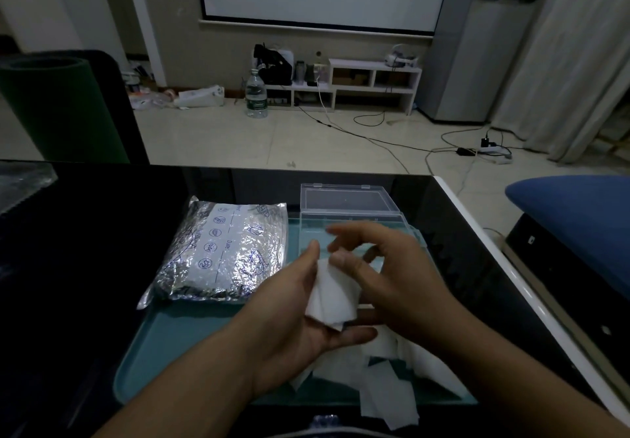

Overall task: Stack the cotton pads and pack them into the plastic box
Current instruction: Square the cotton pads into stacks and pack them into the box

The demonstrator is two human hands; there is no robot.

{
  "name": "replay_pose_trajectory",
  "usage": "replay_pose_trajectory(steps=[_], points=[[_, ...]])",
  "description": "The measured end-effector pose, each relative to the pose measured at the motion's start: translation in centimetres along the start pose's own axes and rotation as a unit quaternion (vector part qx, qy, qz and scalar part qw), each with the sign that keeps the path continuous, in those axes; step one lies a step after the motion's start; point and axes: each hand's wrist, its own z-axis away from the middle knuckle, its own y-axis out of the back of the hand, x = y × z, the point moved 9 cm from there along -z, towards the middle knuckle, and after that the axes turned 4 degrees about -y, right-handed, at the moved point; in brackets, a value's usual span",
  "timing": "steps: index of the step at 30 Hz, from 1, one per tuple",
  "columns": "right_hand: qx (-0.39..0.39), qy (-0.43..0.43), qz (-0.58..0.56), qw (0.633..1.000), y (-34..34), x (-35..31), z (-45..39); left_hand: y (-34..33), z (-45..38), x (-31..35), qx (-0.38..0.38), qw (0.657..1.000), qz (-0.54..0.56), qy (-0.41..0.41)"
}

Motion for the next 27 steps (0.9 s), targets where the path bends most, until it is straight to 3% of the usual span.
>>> replay_pose_trajectory(steps=[3,7,9,17,27], points=[[0.023,-0.013,0.015,1.000,0.7,1.2,0.2,0.9,-0.3,0.4,0.026,1.000,-0.002,-0.013],[-0.114,-0.003,0.071,0.991,-1.0,0.9,1.5,1.7,-0.4,0.7,0.067,0.997,0.001,-0.038],[-0.143,0.022,0.097,0.985,-2.0,0.3,1.9,1.9,-0.5,0.6,0.081,0.995,0.012,-0.050],[-0.091,0.068,0.101,0.988,-2.2,-0.4,1.9,2.3,-1.4,0.8,0.067,0.993,0.048,-0.088],[-0.083,0.042,0.066,0.993,-2.0,-0.2,1.7,2.3,-1.2,1.0,0.064,0.994,0.016,-0.092]])
